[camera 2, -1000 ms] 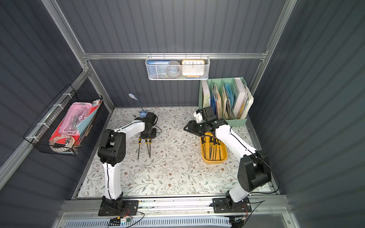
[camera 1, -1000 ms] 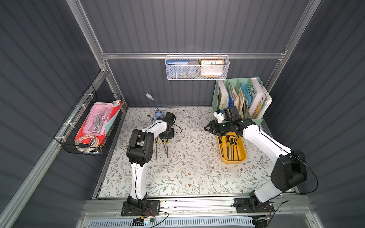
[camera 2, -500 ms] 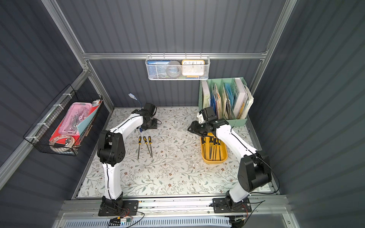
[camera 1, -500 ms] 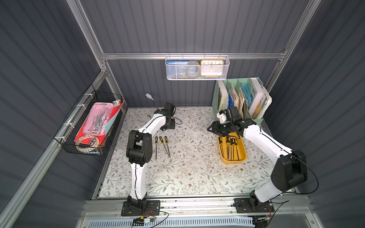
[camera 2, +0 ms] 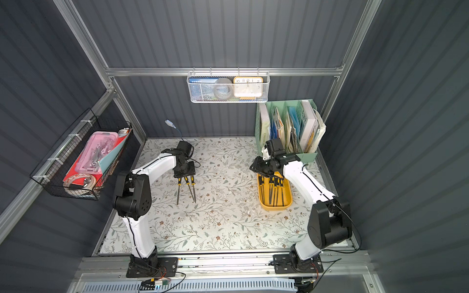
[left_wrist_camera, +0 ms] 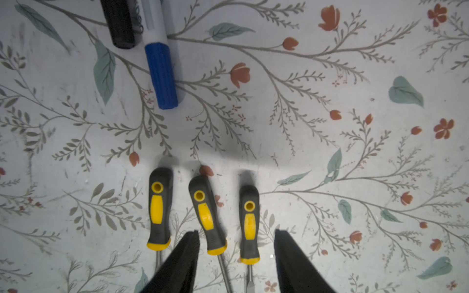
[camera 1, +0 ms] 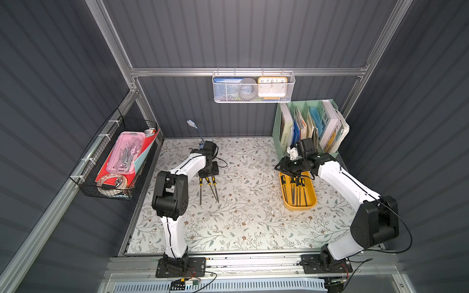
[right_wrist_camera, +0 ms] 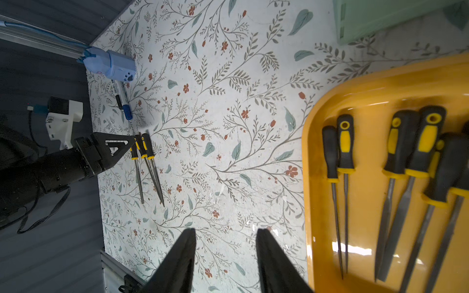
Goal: Take the file tool out of the storage box
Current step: Adjust the file tool at the center of the board.
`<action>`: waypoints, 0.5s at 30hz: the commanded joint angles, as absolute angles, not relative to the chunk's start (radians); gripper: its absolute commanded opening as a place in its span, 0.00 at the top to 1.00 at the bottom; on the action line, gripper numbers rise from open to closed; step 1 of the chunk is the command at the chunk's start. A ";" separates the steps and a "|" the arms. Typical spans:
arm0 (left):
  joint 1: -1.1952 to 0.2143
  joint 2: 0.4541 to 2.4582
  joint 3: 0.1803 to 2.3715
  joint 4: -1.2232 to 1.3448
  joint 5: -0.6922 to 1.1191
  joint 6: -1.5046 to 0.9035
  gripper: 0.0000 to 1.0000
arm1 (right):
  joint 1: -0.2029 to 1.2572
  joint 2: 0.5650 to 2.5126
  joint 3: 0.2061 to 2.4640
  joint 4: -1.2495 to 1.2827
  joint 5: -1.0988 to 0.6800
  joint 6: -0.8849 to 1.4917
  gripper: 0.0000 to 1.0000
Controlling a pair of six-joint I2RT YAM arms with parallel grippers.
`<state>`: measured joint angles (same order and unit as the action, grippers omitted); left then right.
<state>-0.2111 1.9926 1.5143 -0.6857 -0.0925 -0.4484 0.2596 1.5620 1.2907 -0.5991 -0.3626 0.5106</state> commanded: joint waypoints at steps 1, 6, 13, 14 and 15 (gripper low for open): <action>-0.196 1.969 1.500 -0.641 -0.060 -0.482 0.48 | 0.262 1.573 1.286 -0.627 -0.368 0.483 0.56; -0.183 1.983 1.494 -0.636 -0.057 -0.484 0.49 | 0.261 1.579 1.285 -0.635 -0.375 0.471 0.56; -0.166 1.991 1.467 -0.623 -0.059 -0.484 0.55 | 0.261 1.591 1.280 -0.635 -0.385 0.466 0.56; -0.163 1.991 1.463 -0.624 -0.057 -0.483 0.55 | 0.261 1.592 1.278 -0.635 -0.387 0.464 0.56; -0.162 1.992 1.459 -0.624 -0.058 -0.483 0.55 | 0.261 1.594 1.279 -0.635 -0.388 0.465 0.56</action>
<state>-0.1707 1.9930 1.4769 -0.6201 -0.0658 -0.4721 0.2596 1.5803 1.2892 -0.6155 -0.3759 0.4797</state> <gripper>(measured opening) 0.454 0.442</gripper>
